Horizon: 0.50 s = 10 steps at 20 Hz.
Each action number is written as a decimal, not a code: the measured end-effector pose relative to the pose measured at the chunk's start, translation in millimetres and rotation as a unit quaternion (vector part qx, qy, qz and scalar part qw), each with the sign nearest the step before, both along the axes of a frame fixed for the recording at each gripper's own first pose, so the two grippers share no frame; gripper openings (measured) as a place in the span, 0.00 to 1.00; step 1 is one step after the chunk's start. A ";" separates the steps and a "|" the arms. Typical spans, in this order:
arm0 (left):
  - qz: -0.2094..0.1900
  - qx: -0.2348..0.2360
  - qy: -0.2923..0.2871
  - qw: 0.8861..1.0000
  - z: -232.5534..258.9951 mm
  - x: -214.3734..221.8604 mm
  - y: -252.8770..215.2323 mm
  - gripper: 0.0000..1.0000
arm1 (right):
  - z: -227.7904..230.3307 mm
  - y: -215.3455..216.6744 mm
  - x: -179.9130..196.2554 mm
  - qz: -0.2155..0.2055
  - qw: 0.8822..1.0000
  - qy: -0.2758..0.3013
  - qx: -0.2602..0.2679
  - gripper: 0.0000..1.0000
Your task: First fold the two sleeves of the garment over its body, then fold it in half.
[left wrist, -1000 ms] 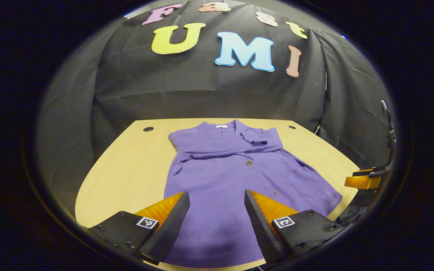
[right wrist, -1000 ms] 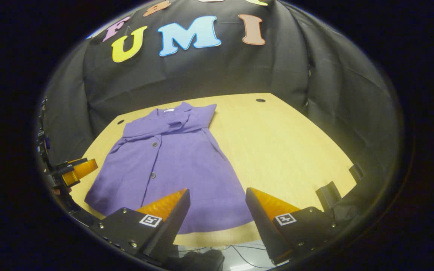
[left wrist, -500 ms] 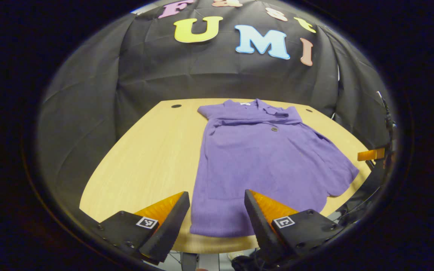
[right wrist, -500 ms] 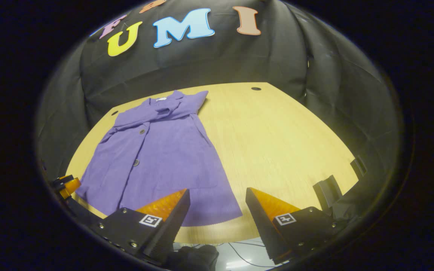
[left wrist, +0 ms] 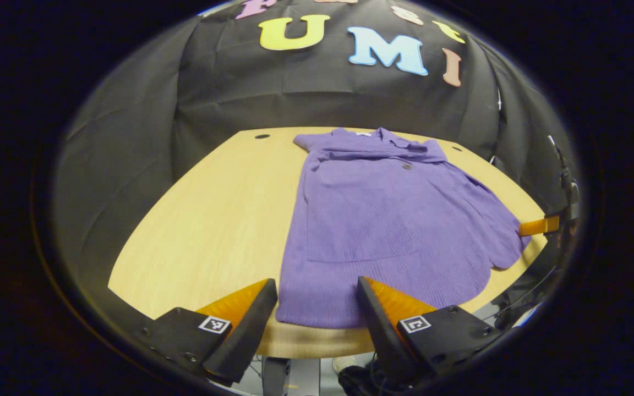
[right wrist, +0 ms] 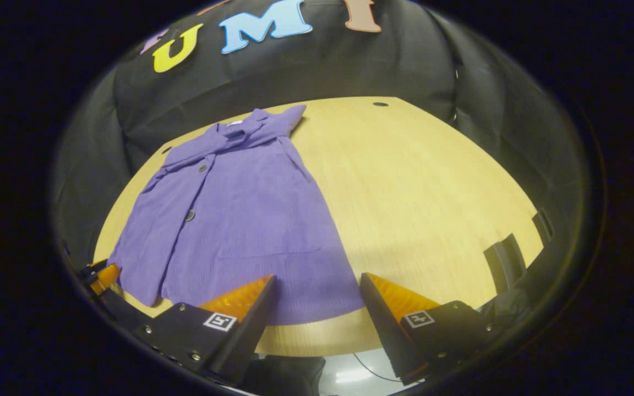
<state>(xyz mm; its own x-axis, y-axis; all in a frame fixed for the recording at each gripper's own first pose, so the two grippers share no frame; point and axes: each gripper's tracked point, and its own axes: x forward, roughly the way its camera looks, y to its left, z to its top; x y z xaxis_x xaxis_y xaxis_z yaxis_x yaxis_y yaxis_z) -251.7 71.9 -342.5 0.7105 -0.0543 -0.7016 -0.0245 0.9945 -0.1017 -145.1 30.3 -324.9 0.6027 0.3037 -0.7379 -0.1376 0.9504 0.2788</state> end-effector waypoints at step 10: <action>0.019 0.006 0.001 1.000 -3.6 15.4 -38.7 0.39 | 1.8 24.0 1.6 0.041 0.999 -0.019 -0.005 0.40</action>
